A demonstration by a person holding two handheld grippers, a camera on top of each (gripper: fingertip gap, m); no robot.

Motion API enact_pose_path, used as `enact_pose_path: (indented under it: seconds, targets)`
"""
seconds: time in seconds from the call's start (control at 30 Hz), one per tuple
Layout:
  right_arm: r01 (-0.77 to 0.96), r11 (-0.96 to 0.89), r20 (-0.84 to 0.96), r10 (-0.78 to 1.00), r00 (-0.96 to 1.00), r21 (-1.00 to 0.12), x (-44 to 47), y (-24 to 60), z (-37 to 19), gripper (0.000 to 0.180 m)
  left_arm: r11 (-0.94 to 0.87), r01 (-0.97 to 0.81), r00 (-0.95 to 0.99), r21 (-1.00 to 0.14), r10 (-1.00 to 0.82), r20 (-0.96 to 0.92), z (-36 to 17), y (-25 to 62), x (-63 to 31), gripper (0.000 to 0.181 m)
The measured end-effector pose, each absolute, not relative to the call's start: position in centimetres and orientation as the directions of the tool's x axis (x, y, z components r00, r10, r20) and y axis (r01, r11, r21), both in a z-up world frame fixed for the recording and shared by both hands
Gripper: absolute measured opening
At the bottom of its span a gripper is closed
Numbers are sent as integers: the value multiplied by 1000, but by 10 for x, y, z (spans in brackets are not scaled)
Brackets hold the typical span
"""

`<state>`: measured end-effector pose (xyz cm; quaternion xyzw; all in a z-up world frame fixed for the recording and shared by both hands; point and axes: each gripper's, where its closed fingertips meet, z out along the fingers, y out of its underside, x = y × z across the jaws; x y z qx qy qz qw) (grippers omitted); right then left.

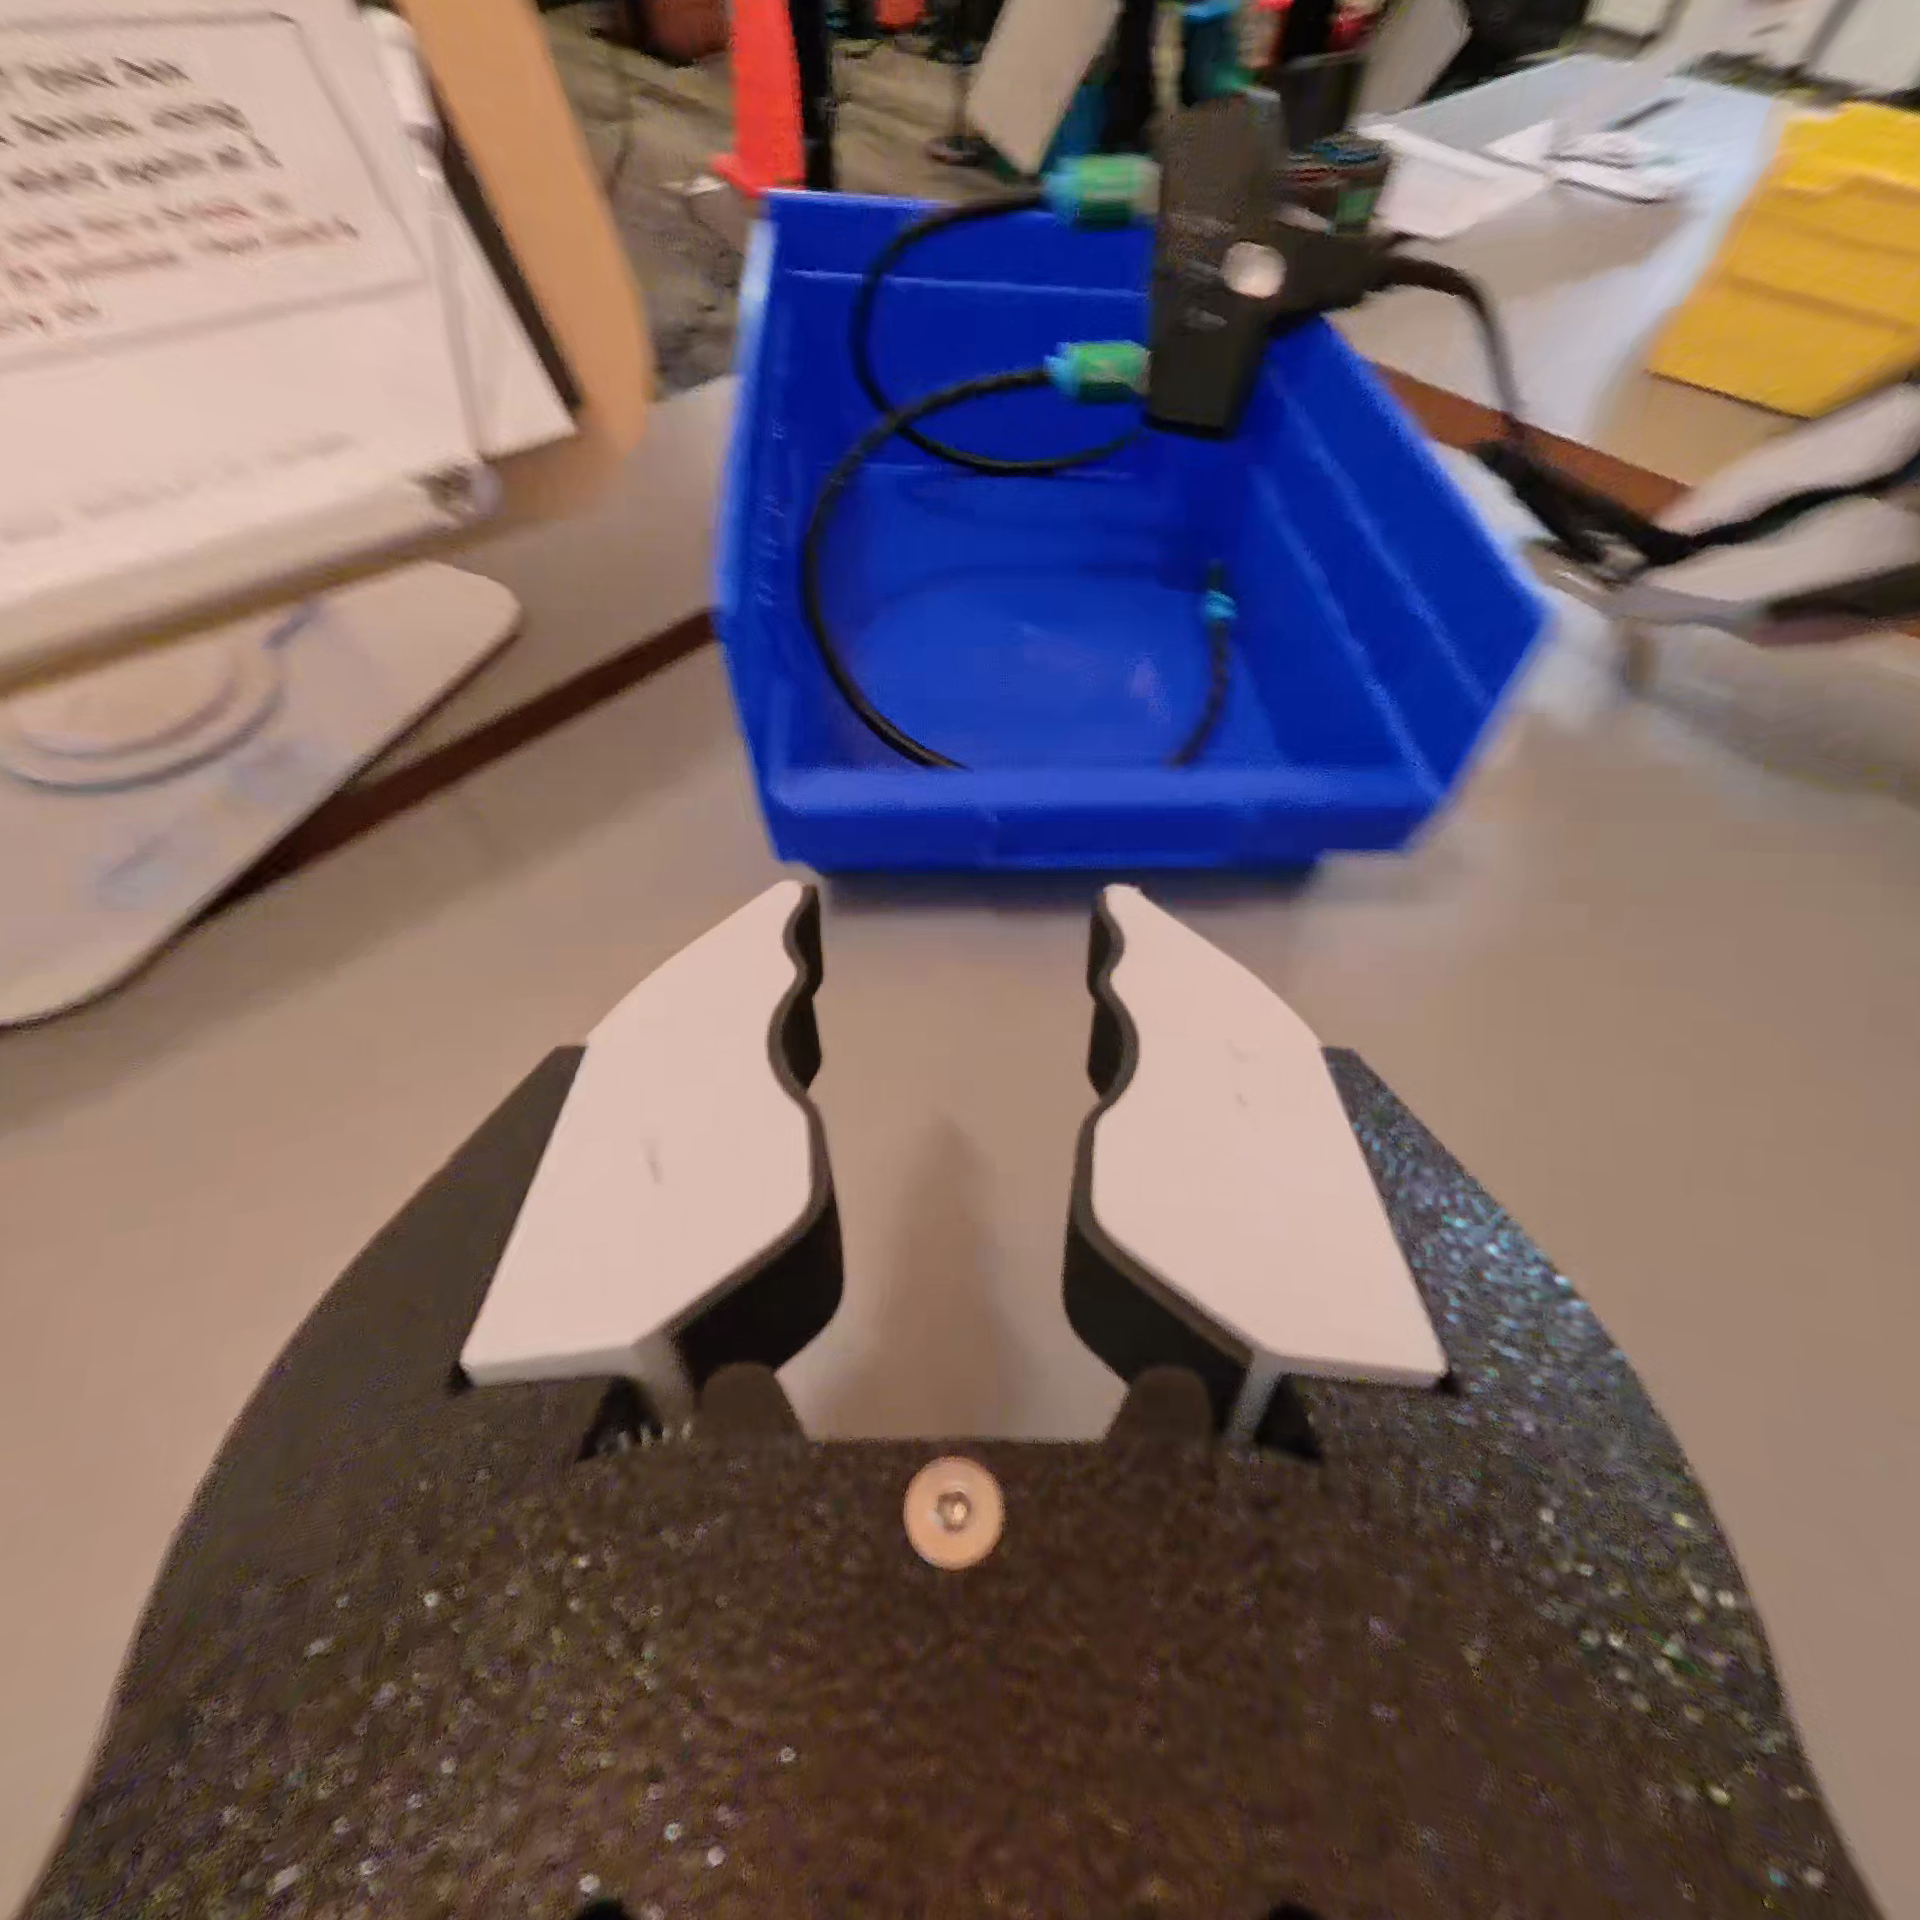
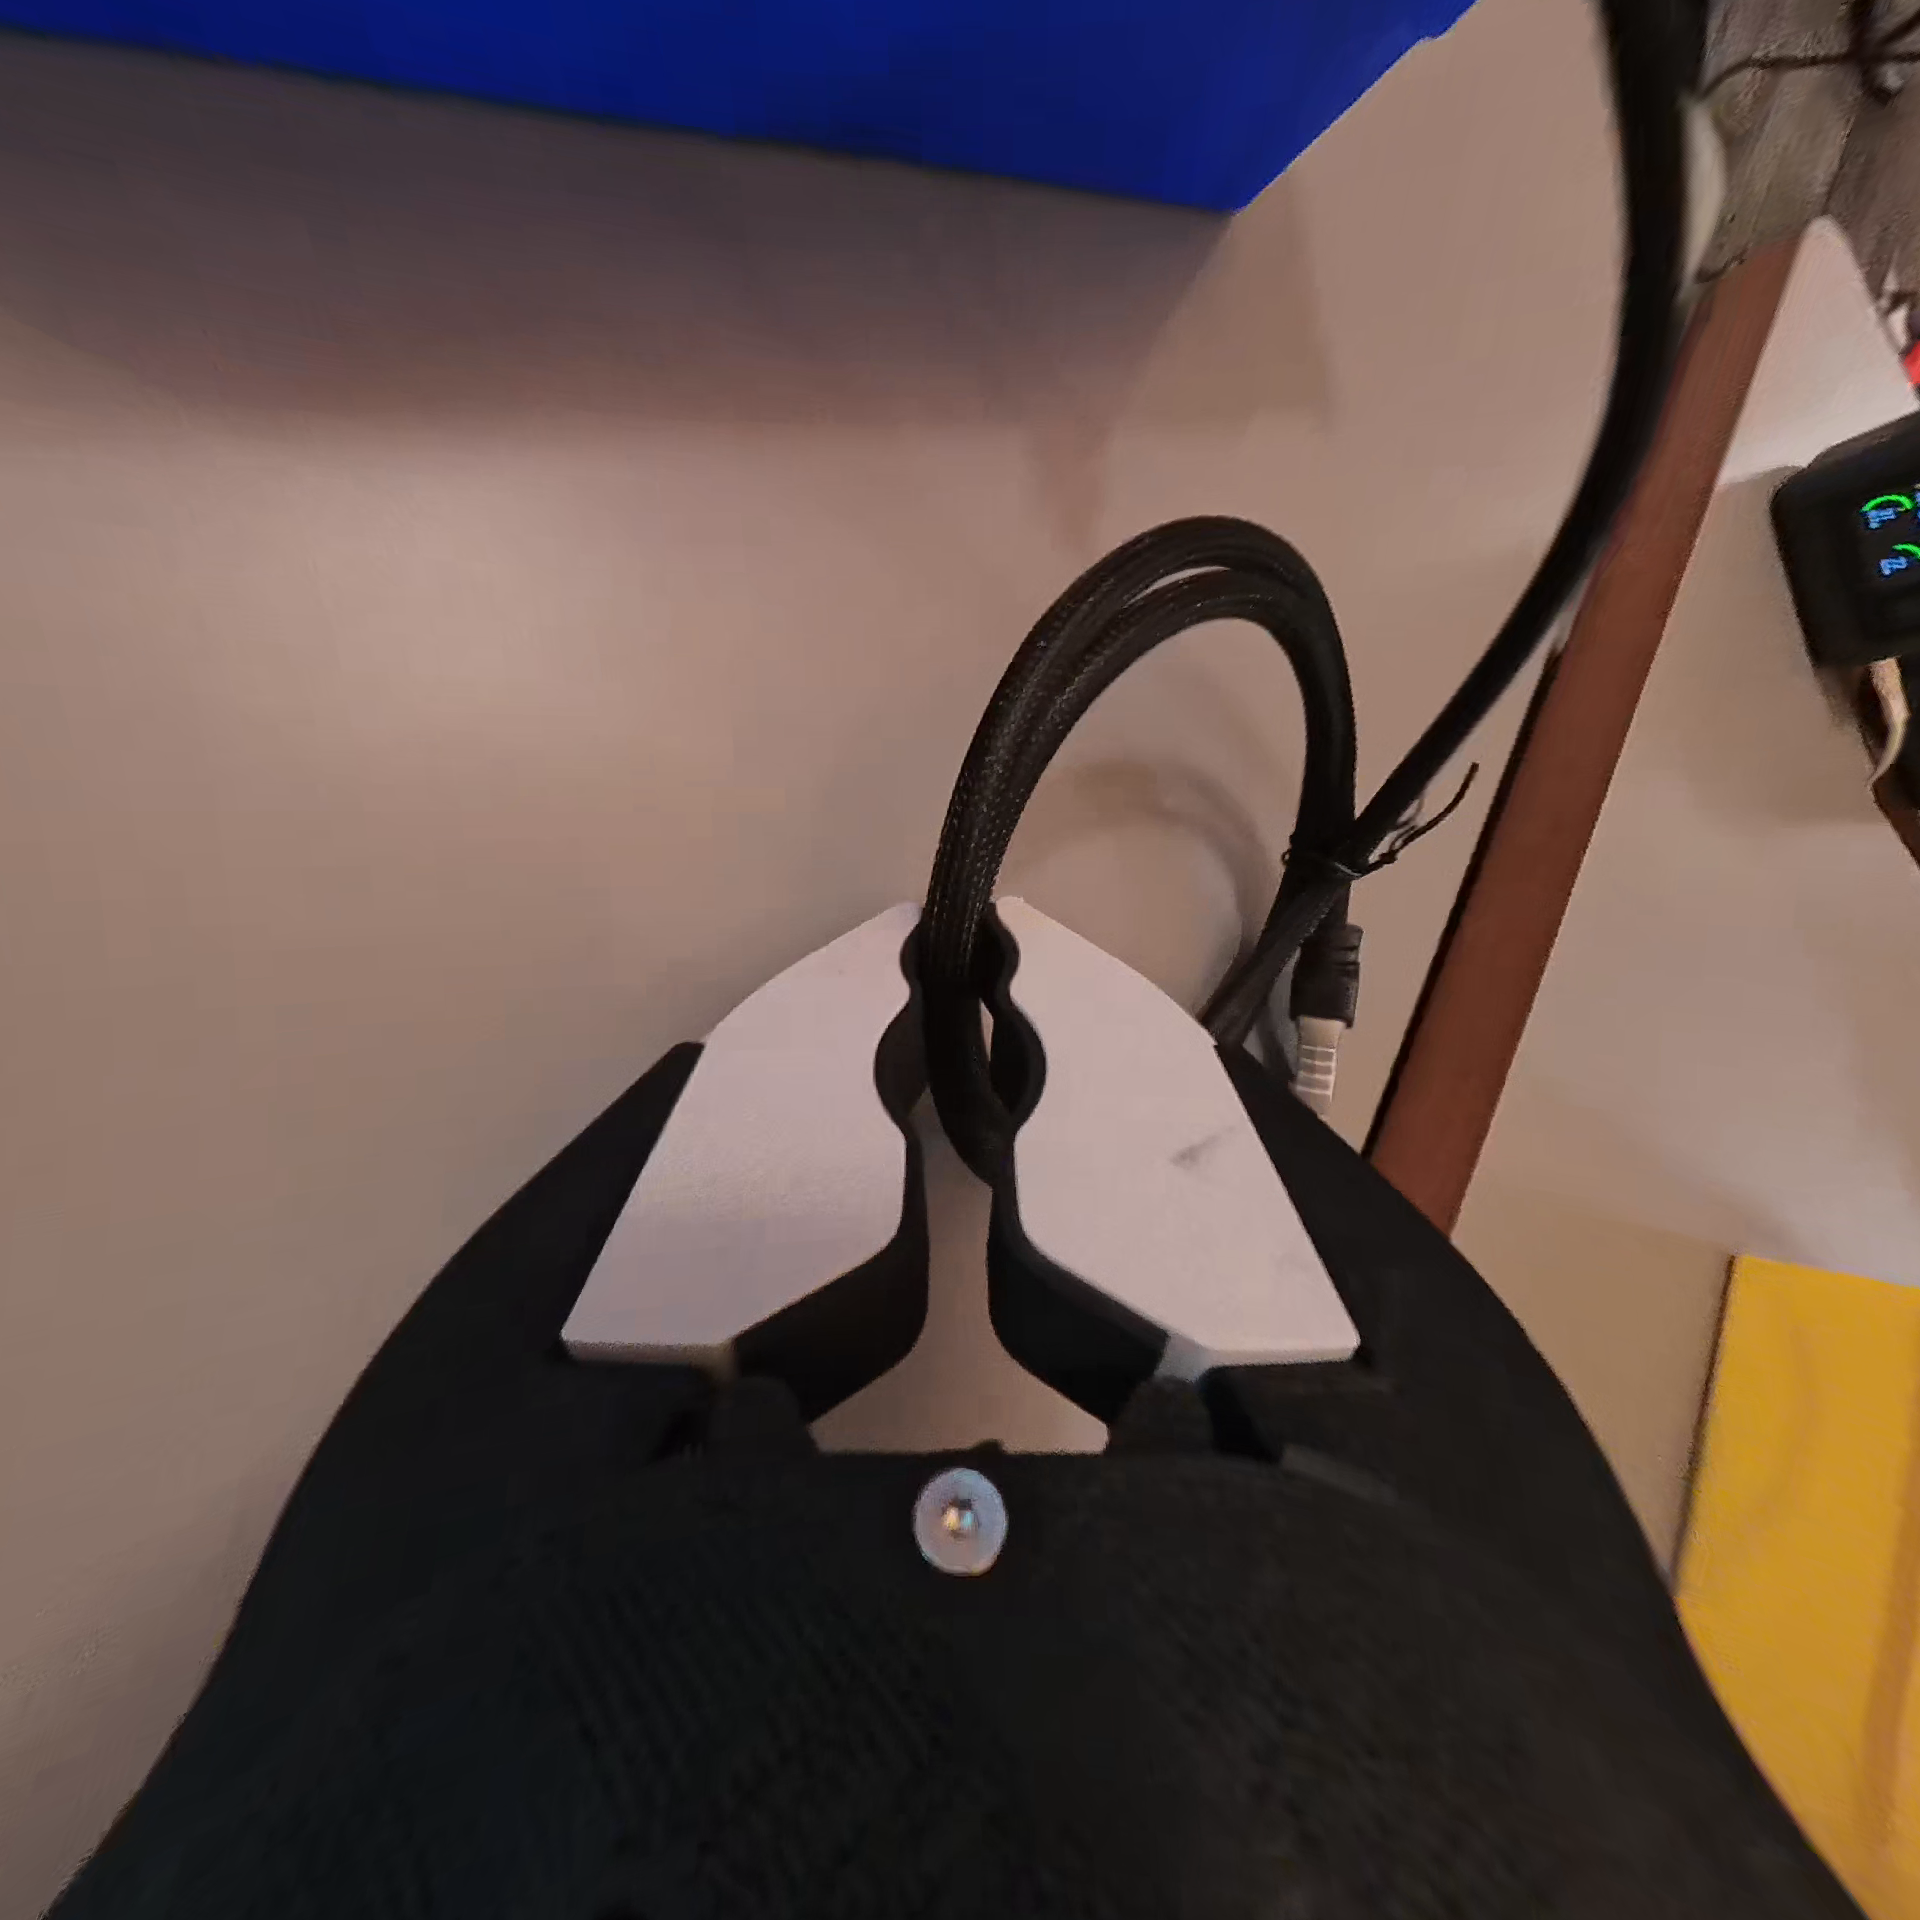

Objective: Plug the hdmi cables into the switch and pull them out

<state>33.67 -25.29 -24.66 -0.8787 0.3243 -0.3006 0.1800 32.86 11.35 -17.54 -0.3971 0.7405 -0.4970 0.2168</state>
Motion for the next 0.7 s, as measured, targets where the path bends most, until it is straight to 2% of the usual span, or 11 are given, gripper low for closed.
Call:
enact_pose_path:
  seconds: [0.13,0.2,0.33,0.4,0.6,0.7]
  targets:
    - [-422,-572,279,-768,576,-703,330,-247,-218,7,156,-410,-524,-899,-846,93,-177,113,393,45]
    - [-421,-494,186,-787,588,-761,325,-242,-207,7,120,-426,-516,-897,-846,132,-180,110,410,41]
    - [-400,-433,62,-737,673,-808,315,-224,-189,8,113,-480,-527,-870,-830,184,-203,100,425,31]
    - [-392,-424,42,-720,693,-816,315,-215,-179,8,123,-470,-534,-874,-828,171,-209,97,425,5]
    - [-313,-237,-78,-671,737,-920,332,-157,-97,9,182,-391,-529,-902,-846,59,-208,80,392,4]
    - [-347,-167,-161,-651,742,-923,355,-120,-68,9,211,-353,-541,-912,-841,14,-207,60,368,6]
